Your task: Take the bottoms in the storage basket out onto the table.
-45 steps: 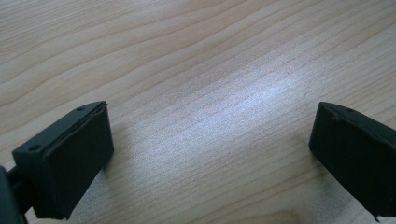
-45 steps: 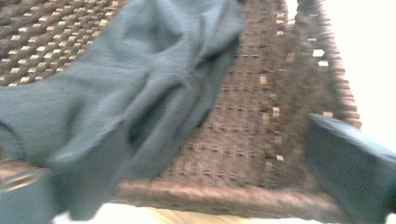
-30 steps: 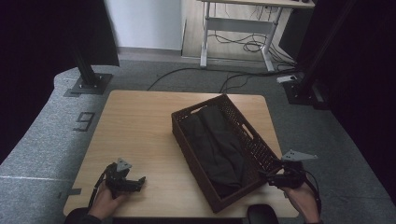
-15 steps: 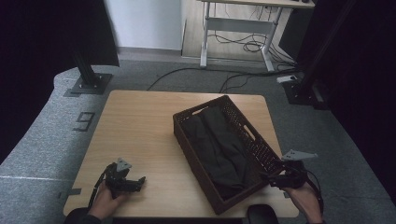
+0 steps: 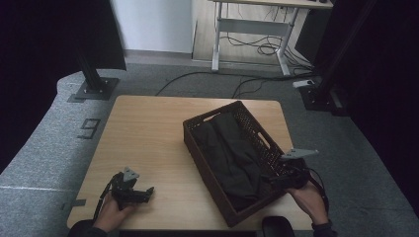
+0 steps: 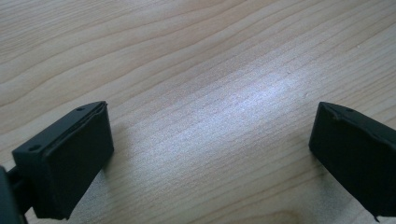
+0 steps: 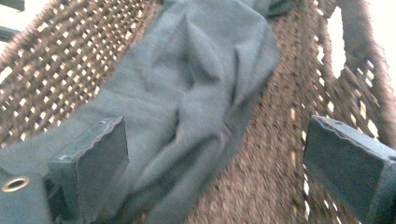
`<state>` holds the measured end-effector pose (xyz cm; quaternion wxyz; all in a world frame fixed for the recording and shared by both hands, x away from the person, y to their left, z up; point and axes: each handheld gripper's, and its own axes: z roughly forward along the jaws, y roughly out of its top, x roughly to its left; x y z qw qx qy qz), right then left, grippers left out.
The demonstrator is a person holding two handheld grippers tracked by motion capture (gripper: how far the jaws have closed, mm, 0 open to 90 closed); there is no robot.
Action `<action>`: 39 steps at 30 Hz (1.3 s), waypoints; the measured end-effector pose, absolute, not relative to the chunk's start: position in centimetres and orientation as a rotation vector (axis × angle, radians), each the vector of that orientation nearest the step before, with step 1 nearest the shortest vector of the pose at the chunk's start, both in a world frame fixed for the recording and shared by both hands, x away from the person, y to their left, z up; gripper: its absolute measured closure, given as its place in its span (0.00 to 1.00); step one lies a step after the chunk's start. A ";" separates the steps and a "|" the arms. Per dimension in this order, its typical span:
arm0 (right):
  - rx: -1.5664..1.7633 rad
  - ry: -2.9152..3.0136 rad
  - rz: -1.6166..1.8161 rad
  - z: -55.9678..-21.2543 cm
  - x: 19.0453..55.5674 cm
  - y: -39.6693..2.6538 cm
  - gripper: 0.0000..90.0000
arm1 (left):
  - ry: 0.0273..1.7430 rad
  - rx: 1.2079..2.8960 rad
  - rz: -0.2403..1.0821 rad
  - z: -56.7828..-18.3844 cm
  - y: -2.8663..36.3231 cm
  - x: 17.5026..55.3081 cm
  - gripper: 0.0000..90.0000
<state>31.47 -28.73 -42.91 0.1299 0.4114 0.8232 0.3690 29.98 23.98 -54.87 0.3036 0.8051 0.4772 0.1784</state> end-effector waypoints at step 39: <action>1.281 2.506 0.926 -47.2 40.3 -21.1 0.00 | 1.266 2.131 0.473 -54.9 24.0 30.0 0.00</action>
